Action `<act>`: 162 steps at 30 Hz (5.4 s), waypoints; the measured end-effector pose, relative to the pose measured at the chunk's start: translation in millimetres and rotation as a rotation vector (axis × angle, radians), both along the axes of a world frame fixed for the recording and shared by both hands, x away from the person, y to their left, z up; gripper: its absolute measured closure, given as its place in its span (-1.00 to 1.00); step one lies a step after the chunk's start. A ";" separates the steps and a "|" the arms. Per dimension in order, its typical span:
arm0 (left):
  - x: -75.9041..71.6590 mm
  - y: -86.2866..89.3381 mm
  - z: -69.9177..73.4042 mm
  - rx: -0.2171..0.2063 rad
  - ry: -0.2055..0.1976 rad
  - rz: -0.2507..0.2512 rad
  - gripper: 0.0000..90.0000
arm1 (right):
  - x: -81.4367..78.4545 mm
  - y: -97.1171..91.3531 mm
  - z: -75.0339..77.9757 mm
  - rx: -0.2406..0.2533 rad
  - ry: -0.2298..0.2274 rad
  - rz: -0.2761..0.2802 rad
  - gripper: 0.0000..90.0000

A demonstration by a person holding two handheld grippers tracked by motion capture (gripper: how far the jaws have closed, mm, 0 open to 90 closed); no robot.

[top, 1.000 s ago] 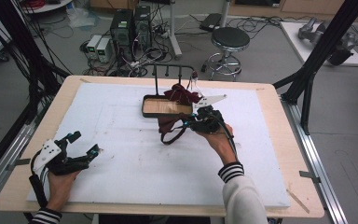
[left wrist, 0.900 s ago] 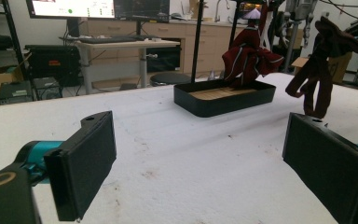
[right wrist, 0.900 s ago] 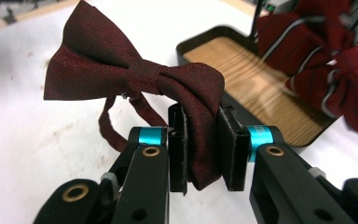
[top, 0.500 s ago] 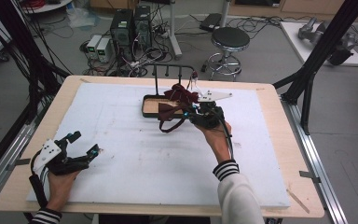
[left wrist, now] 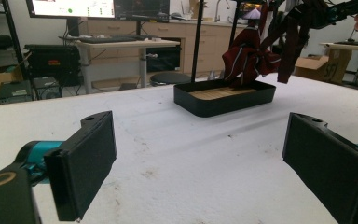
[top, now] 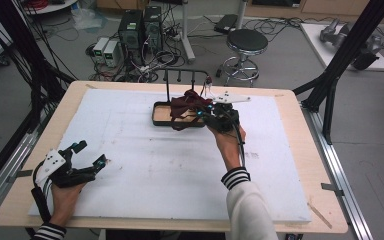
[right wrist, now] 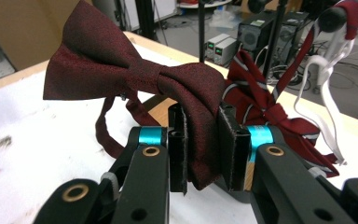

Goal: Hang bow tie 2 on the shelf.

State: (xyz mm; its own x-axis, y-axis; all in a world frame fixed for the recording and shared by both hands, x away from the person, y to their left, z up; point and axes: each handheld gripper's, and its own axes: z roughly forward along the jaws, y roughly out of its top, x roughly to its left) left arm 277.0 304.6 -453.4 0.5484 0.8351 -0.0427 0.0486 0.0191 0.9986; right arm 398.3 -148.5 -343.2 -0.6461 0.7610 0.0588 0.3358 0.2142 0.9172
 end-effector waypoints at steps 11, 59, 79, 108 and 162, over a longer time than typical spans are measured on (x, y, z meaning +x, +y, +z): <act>0.0 0.1 0.1 -0.002 0.001 -0.001 -0.78 | 1.7 4.0 4.0 0.065 -0.035 -0.116 0.69; 0.5 1.1 0.0 -0.010 0.006 -0.004 -0.78 | 22.4 25.0 11.0 0.192 -0.078 -0.345 0.69; 0.6 1.2 -0.1 -0.017 0.007 -0.005 -0.78 | 32.3 28.8 9.9 0.240 -0.027 -0.423 0.69; 0.8 1.3 0.0 -0.015 0.006 -0.004 -0.78 | 40.4 28.7 -0.3 0.345 0.049 -0.476 0.69; 0.5 1.1 -0.1 -0.016 0.006 -0.005 -0.78 | 49.8 31.3 -0.6 0.323 0.078 -0.431 0.18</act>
